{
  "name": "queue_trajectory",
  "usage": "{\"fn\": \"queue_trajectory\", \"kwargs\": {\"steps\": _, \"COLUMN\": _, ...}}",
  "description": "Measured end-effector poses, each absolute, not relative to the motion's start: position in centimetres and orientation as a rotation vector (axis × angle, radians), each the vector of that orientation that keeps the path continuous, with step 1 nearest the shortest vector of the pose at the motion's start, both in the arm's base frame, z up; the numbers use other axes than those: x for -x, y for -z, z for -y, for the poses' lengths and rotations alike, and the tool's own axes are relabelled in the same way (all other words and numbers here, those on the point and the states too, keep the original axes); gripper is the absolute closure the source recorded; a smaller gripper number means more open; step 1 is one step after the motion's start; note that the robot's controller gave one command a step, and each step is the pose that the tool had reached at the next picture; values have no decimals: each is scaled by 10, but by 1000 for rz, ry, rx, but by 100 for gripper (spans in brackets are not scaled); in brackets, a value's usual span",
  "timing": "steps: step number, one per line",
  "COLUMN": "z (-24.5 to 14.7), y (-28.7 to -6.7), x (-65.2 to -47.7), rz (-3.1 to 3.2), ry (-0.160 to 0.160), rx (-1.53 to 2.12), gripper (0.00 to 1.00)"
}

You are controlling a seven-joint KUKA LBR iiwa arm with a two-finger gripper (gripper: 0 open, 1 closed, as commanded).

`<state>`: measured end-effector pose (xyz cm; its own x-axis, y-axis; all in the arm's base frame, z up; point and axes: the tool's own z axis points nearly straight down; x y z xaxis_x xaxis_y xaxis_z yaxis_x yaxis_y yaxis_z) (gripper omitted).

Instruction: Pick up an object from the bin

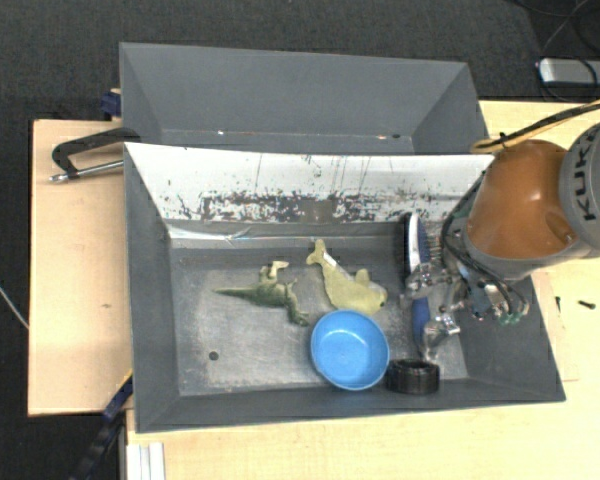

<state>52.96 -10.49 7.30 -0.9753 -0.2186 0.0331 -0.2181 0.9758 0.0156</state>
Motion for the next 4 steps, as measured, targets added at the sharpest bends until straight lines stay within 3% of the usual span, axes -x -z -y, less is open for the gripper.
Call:
{"fn": "queue_trajectory", "kwargs": {"steps": 1, "z": 92, "y": -229, "x": -543, "rz": 3051, "ry": -7, "rx": -802, "gripper": 100}}
{"fn": "queue_trajectory", "kwargs": {"steps": 2, "z": 111, "y": -144, "x": -522, "rz": 2779, "ry": 6, "rx": -1456, "gripper": 100}}
{"fn": "queue_trajectory", "kwargs": {"steps": 3, "z": 96, "y": -141, "x": -539, "rz": 3122, "ry": 2, "rx": -383, "gripper": 100}}
{"fn": "queue_trajectory", "kwargs": {"steps": 4, "z": 97, "y": -141, "x": -539, "rz": 3122, "ry": 0, "rx": -384, "gripper": 0}}
